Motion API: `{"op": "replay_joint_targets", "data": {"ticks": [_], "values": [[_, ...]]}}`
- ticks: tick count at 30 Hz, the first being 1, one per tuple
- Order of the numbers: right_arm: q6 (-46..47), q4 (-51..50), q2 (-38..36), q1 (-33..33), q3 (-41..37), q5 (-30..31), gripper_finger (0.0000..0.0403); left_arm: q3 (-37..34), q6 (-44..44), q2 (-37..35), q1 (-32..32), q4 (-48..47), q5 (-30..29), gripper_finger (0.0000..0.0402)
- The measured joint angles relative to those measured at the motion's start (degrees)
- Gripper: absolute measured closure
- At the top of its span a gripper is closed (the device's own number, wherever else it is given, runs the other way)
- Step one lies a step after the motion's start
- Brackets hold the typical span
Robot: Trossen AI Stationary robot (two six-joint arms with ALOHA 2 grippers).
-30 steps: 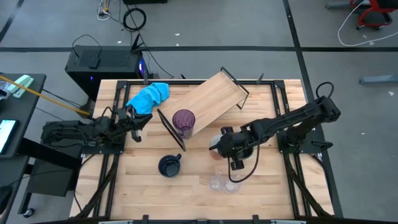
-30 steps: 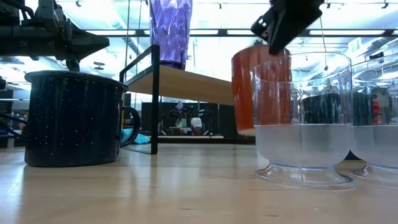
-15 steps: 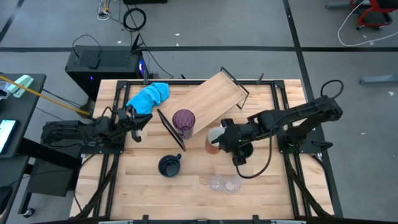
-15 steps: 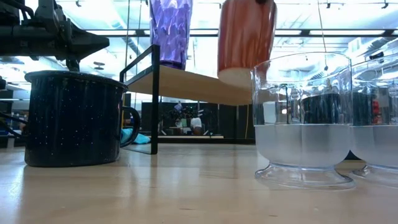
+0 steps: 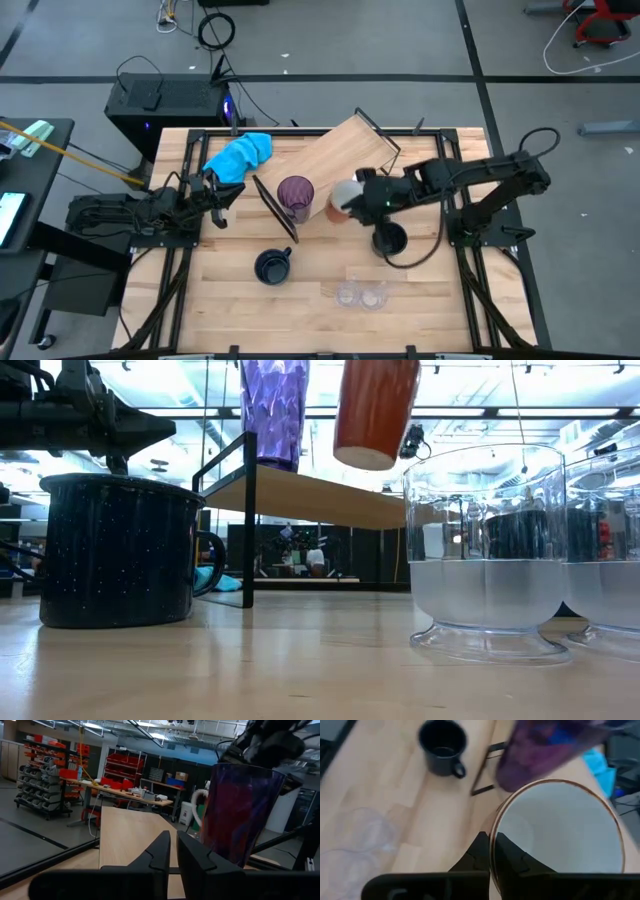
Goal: Stack small to large cups/mugs on shelf
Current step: Put the orange mug on the shelf
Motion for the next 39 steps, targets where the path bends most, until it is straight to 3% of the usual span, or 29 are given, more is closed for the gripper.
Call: {"op": "replay_joint_targets", "data": {"ticks": [16,39], "values": [[-6.03,0.38,0.38,-12.08,-0.34,-2.48,0.0392,0.0,-0.01,0.0,0.0,0.0,0.0,0.0363],[-8.0,3.5,2.1,-12.67,-1.41,-2.59,0.0379,0.0,-0.01,-0.02,-0.01,-0.01,0.02,0.0361]]}}
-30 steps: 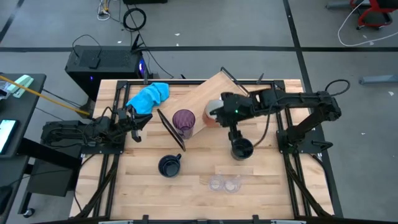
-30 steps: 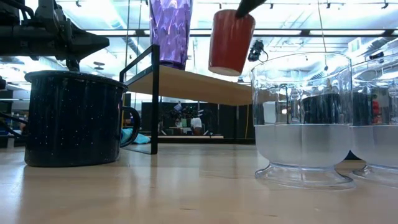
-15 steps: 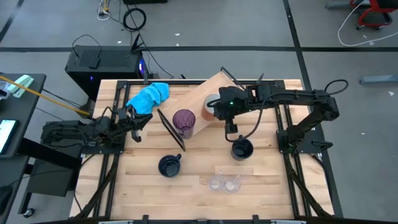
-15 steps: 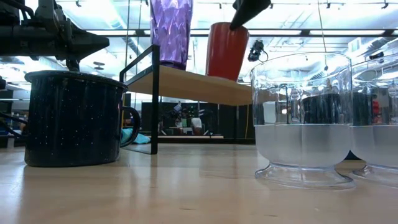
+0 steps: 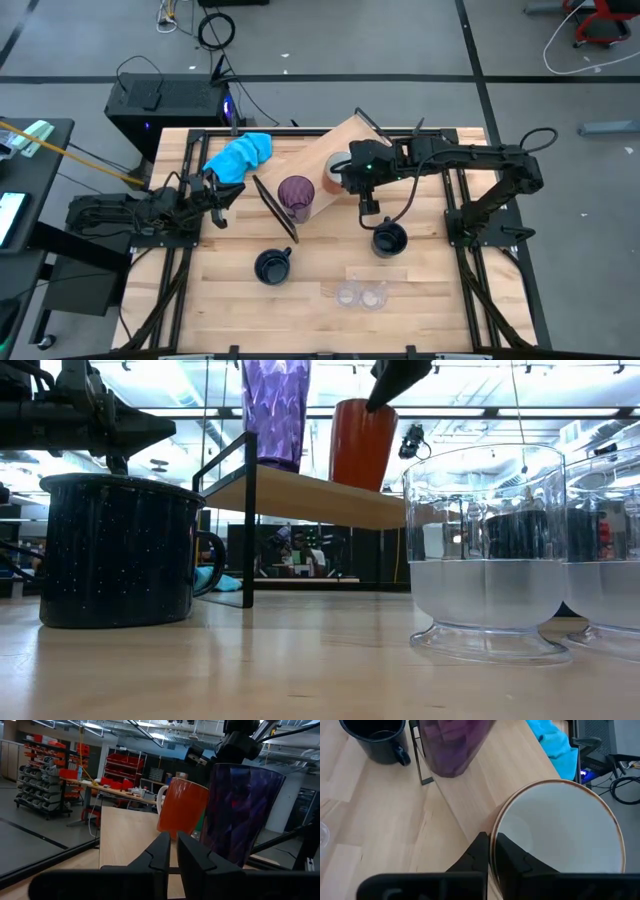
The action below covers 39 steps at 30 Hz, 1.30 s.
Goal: Stack small to large cups/mugs on shelf
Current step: Put the orange mug on the shelf
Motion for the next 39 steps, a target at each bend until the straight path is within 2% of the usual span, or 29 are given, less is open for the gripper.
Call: {"op": "replay_joint_targets", "data": {"ticks": [12,20,31,39], "values": [[-0.2,1.23,0.0,-0.52,0.0,0.0,0.0331,0.01,0.01,0.0,0.0,0.03,-0.01,0.037],[-0.42,2.23,-0.02,-1.54,-0.99,0.05,0.0326,0.01,0.01,0.0,0.0,0.04,-0.02,0.0361],[-0.97,5.34,0.0,-1.95,-1.81,0.79,0.0314,0.0,0.0,0.01,0.0,0.03,-0.01,0.0371],[-0.41,7.45,0.0,-1.84,-1.81,-0.7,0.0282,0.0,0.01,0.0,0.02,0.01,-0.02,0.0361]]}}
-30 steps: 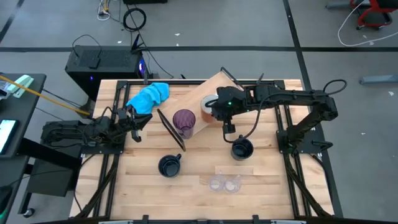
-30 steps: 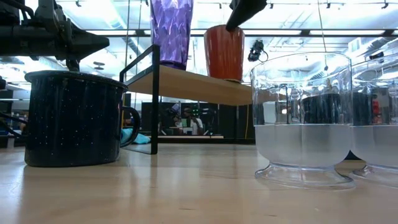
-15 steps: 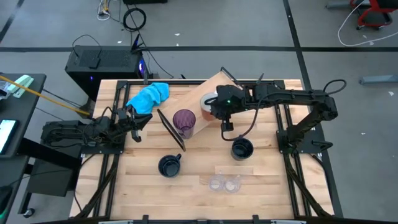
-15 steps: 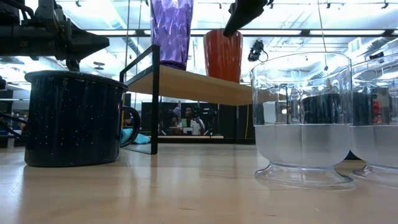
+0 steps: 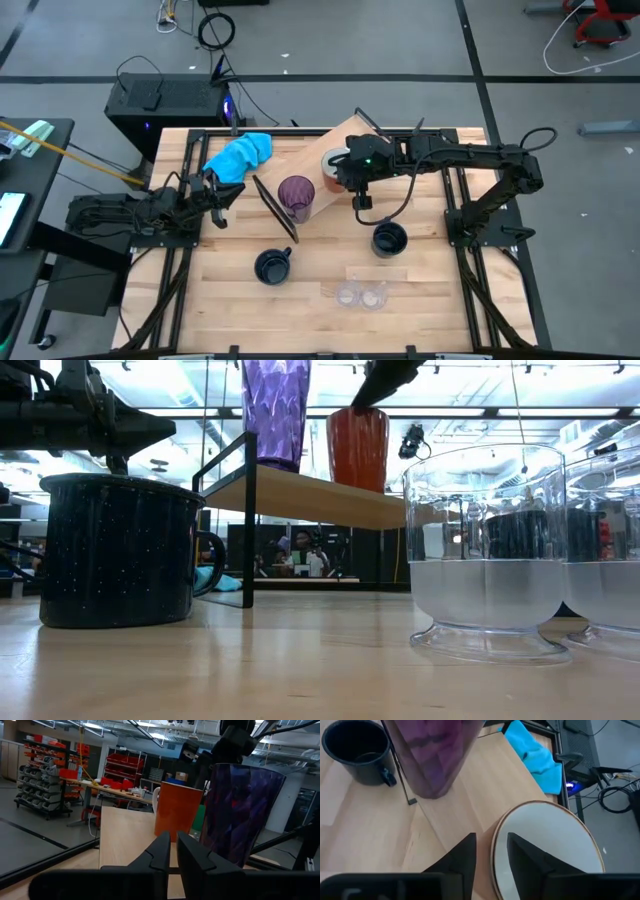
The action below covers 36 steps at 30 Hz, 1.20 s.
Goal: Stack small to large cups/mugs on shelf
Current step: Put the orange mug on the shelf
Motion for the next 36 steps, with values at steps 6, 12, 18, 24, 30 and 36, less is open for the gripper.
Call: {"op": "replay_joint_targets", "data": {"ticks": [6,12,18,24,30,36], "values": [[0.63,2.29,0.0,-0.02,0.0,-0.24,0.0256,0.02,0.0,0.0,-0.02,0.0,0.0,0.0367],[0.9,3.32,-0.01,-0.34,1.95,-1.93,0.0245,0.02,-0.02,0.0,0.0,0.02,0.02,0.0371],[1.89,1.22,-1.48,-6.61,3.91,-1.92,0.0251,0.0,0.0,0.01,-0.02,0.03,0.01,0.0363],[5.17,-1.46,-1.9,-14.99,2.81,-1.7,0.0259,0.01,-0.02,0.0,0.0,0.03,0.0,0.0364],[9.51,-3.39,-1.84,-19.91,-0.47,-0.94,0.0268,0.0,0.0,0.02,-0.02,0.0,0.0,0.0372],[13.33,-9.69,-2.15,-21.75,-0.7,-0.91,0.0275,0.02,-0.02,0.01,-0.01,0.0,0.0,0.0365]]}}
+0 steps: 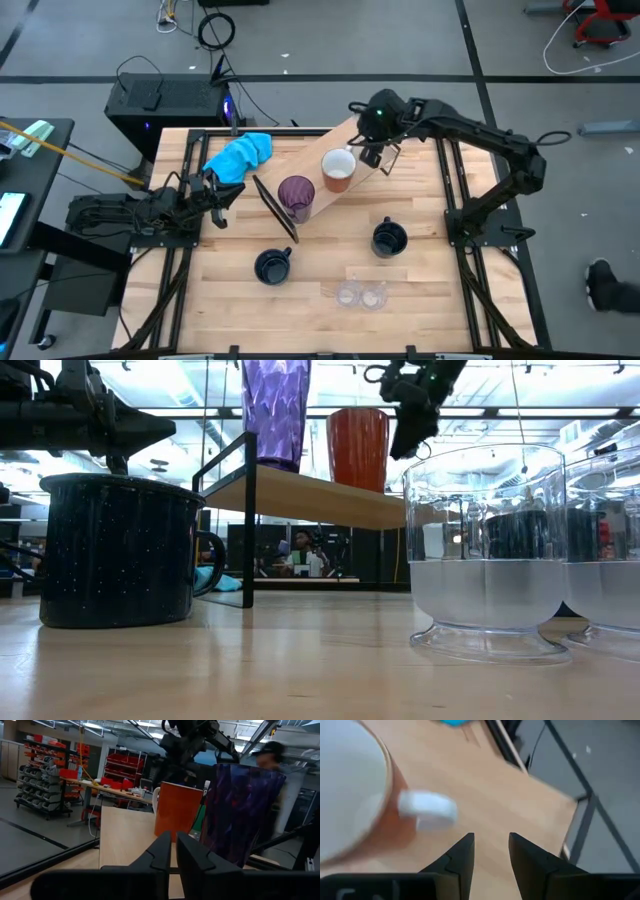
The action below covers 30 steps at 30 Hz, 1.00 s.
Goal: Stack small to large cups/mugs on shelf
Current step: Put the orange mug on the shelf
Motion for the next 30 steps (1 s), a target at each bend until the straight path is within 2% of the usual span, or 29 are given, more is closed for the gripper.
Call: {"op": "replay_joint_targets", "data": {"ticks": [7,18,30], "values": [[4.33,-5.91,0.55,-1.94,-0.41,-3.17,0.0277,0.01,0.02,0.01,-0.01,0.02,0.0,0.0363],[1.97,6.47,0.73,0.42,-8.8,-4.39,0.0282,0.0,0.0,0.01,-0.01,0.04,0.0,0.0369],[-2.18,16.44,0.73,0.42,-9.81,-11.89,0.0285,-0.02,0.0,0.01,0.0,0.0,0.0,0.0367]]}}
